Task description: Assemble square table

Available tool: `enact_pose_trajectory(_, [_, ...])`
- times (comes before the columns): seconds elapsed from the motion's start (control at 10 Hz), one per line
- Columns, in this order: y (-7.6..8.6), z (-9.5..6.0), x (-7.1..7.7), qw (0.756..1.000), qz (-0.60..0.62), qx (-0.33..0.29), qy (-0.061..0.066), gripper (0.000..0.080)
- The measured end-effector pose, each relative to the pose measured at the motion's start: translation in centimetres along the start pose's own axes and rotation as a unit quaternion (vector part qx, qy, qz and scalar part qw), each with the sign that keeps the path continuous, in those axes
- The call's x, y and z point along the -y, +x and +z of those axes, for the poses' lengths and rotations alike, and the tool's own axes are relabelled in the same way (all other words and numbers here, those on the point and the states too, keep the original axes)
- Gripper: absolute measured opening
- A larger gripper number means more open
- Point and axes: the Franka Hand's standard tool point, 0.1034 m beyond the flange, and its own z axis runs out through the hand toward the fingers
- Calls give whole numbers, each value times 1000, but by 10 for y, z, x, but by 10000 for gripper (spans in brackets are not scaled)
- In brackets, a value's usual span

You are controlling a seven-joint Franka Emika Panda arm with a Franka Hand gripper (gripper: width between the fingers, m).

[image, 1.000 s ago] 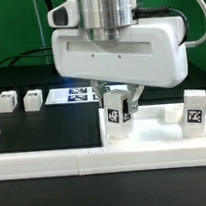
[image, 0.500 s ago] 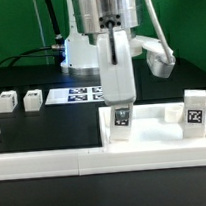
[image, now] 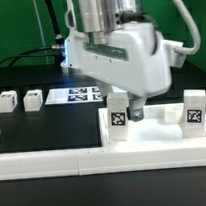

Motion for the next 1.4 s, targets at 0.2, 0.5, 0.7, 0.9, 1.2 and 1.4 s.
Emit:
enact_pose_trajectory(0.2, [0,0,0,999,-40,0,-1,642])
enact_pose_trajectory(0.5, [1,0,0,969,-246,-6,-9,649])
enact_pose_trajectory(0.7, [4,2,-2,930,-366,-16,-5,649])
enact_pose_trajectory(0.9, [3,2,-2,938,-346,-16,-5,525])
enact_pose_trajectory(1.2, [5,3,-3,959,-283,-17,-5,289])
enact_pose_trajectory(1.4, [7,3,-5,984,-175,-17,-3,290])
